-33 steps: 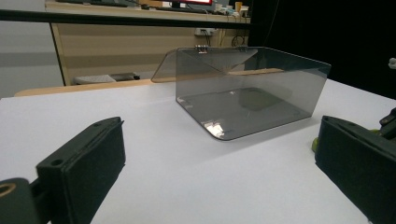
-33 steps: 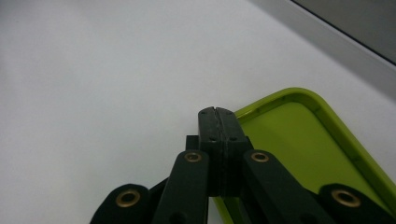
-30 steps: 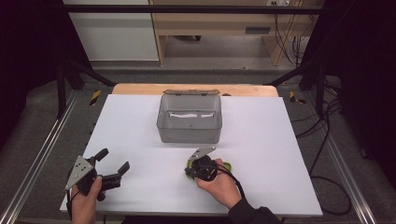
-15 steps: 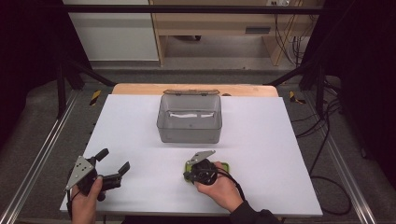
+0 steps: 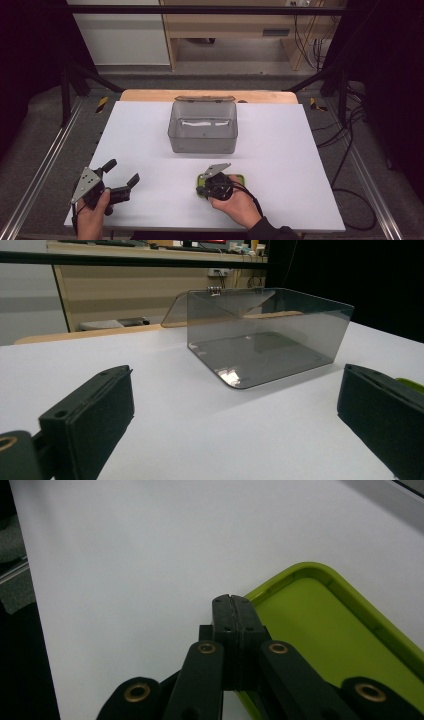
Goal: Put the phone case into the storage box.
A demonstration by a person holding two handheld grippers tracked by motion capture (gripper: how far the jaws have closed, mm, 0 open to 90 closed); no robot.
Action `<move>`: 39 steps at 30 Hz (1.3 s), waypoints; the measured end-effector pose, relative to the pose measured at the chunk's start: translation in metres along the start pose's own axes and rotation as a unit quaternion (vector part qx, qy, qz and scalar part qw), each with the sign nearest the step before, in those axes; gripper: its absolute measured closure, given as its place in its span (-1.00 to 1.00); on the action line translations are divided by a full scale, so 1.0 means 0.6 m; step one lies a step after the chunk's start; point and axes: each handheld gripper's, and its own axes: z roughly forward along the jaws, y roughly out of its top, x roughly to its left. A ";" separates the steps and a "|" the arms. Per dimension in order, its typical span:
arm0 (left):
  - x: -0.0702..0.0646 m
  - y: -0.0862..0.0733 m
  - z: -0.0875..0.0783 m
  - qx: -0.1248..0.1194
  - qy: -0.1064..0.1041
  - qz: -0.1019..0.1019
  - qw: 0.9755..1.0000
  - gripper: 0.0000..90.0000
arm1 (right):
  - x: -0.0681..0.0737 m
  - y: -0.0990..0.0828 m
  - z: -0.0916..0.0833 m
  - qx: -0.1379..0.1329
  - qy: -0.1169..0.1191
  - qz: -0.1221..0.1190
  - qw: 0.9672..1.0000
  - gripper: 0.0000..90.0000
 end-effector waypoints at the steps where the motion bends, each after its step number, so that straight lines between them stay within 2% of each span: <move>1: 0.000 0.000 0.000 0.000 0.000 0.000 1.000 -0.97 | 0.001 0.000 0.000 0.000 0.001 0.000 1.000 1.00; 14: 0.000 0.001 -0.001 0.000 0.000 0.002 1.000 -0.97 | 0.001 -0.005 -0.001 -0.006 0.002 0.000 1.000 1.00; 20: -0.001 0.001 0.000 0.000 0.000 0.004 1.000 -0.97 | -0.009 -0.013 -0.016 -0.042 -0.015 0.012 0.999 1.00; 25: -0.002 0.001 0.000 0.001 0.000 0.005 1.000 -0.97 | -0.019 -0.018 -0.037 -0.077 -0.041 0.019 0.996 1.00; 31: -0.002 0.000 0.001 0.002 0.001 0.006 1.000 -0.97 | -0.034 -0.031 -0.060 -0.112 -0.070 0.035 0.991 1.00; 36: -0.003 0.000 0.001 0.002 0.001 0.007 1.000 -0.97 | -0.048 -0.047 -0.077 -0.132 -0.092 0.051 0.986 1.00; 37: -0.003 0.000 0.001 0.003 0.001 0.008 1.000 -0.97 | -0.053 -0.053 -0.084 -0.139 -0.097 0.059 0.984 1.00; 39: -0.002 0.000 0.001 0.004 0.002 0.009 1.000 -0.97 | -0.055 -0.055 -0.086 -0.142 -0.098 0.060 0.983 1.00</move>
